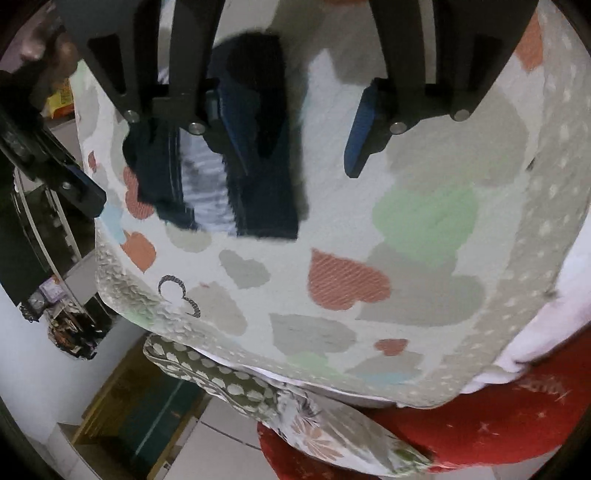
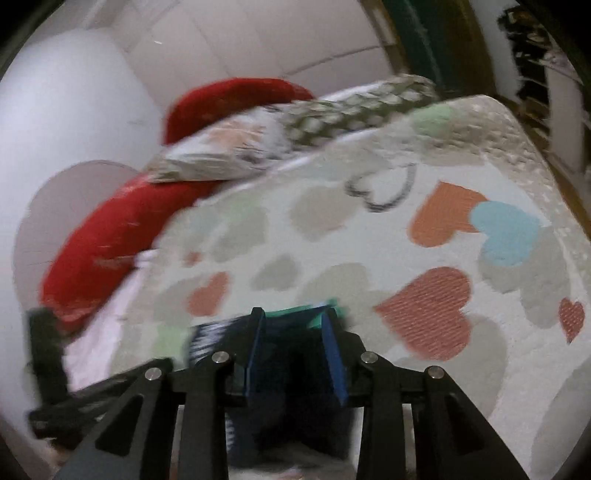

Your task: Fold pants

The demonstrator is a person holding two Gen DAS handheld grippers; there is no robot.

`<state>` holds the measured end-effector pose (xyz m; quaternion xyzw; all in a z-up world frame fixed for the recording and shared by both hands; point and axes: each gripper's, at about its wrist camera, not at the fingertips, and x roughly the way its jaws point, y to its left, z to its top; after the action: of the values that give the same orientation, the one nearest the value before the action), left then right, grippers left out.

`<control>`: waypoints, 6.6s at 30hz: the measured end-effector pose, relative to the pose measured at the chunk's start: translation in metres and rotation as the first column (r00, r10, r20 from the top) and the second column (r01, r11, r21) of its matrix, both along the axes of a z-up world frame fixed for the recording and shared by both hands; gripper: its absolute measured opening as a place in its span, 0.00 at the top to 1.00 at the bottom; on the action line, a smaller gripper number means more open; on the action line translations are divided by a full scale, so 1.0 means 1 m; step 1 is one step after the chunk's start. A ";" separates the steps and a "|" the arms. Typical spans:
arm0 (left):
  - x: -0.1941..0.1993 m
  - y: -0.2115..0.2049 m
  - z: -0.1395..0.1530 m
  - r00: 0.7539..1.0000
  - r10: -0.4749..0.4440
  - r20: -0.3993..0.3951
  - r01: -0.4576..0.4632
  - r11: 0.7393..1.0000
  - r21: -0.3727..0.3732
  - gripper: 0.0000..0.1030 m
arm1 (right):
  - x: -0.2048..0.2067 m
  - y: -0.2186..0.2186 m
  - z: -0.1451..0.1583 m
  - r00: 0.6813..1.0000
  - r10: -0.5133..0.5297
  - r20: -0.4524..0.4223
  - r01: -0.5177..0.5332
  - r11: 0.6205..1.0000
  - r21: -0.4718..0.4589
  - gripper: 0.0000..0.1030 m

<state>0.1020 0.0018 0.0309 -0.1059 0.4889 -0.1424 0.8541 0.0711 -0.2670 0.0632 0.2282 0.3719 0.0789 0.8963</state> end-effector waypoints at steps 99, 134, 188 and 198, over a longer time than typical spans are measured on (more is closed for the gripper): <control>-0.134 -0.012 -0.018 0.998 0.010 0.069 -0.024 0.979 0.203 0.19 | -0.132 0.024 -0.074 0.973 -0.161 -0.166 0.129 0.974 -0.187 0.46; -0.009 -0.030 -0.026 0.995 -0.099 -0.022 0.097 0.994 -0.051 0.19 | 0.005 -0.022 -0.065 0.984 -0.050 -0.171 0.043 0.998 -0.043 0.39; -0.083 0.044 -0.014 0.993 0.108 0.036 -0.112 0.985 0.133 0.34 | 0.090 0.078 -0.041 0.972 0.102 -0.210 -0.128 0.985 -0.117 0.64; -0.102 0.031 0.006 0.986 0.092 0.137 -0.118 0.973 0.198 0.32 | 0.018 0.050 -0.063 0.984 0.050 -0.172 -0.073 0.989 -0.132 0.44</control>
<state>0.0001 0.0327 0.0366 -0.0334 0.4392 -0.0520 0.8963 0.0891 -0.2167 -0.0003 0.1601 0.4576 0.0612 0.8725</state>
